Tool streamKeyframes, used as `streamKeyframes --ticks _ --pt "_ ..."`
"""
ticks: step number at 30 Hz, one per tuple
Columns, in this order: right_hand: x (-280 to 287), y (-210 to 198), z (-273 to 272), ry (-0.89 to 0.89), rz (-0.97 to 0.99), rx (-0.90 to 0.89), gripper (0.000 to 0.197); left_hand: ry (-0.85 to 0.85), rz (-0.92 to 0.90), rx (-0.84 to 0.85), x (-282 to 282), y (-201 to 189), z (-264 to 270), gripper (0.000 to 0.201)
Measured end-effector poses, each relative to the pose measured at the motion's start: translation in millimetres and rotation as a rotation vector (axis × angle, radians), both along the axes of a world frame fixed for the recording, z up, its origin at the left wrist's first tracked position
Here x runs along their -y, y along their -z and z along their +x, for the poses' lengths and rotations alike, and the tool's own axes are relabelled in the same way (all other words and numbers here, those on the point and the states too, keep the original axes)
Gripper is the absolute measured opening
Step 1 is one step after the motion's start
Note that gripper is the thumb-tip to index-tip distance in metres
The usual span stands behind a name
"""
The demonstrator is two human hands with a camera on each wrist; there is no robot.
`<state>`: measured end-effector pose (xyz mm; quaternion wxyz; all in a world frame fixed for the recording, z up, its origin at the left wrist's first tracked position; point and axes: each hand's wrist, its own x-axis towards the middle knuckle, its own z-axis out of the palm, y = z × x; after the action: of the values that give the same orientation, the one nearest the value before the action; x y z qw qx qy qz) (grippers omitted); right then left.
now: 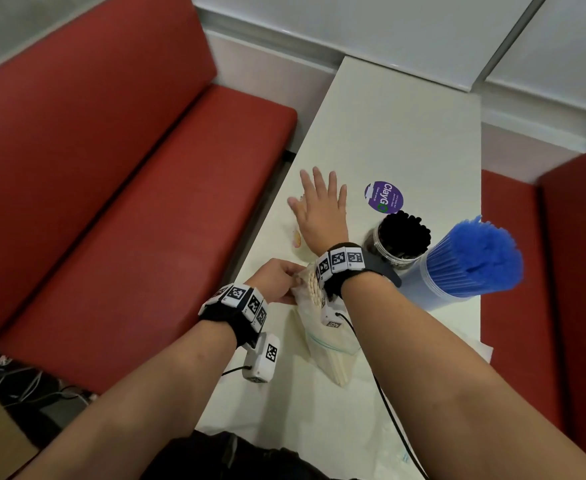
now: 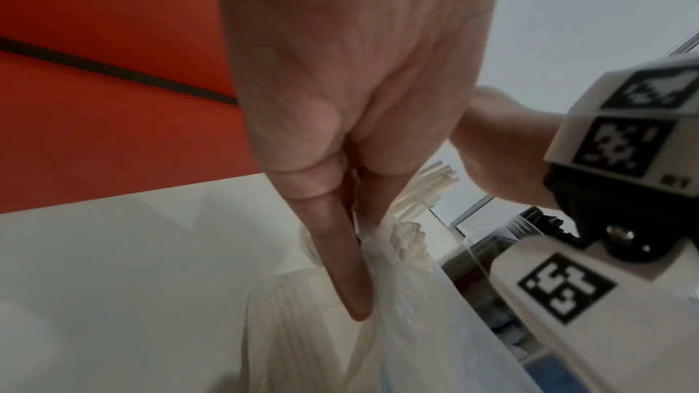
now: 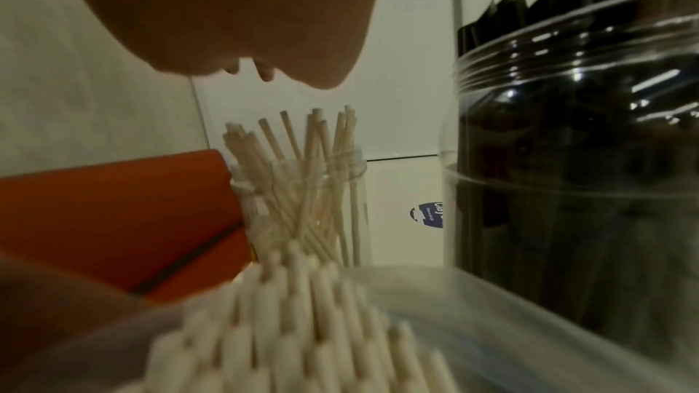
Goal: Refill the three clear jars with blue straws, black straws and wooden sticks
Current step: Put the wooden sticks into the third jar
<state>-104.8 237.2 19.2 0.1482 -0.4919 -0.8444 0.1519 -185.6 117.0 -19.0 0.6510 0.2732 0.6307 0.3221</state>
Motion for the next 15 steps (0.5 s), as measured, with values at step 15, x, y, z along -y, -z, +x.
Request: streamKeyframes --ticks 15 --pt "36 -40 68 0.358 -0.114 -0.628 0.019 -0.049 0.001 -0.003 10 3 -10 0.017"
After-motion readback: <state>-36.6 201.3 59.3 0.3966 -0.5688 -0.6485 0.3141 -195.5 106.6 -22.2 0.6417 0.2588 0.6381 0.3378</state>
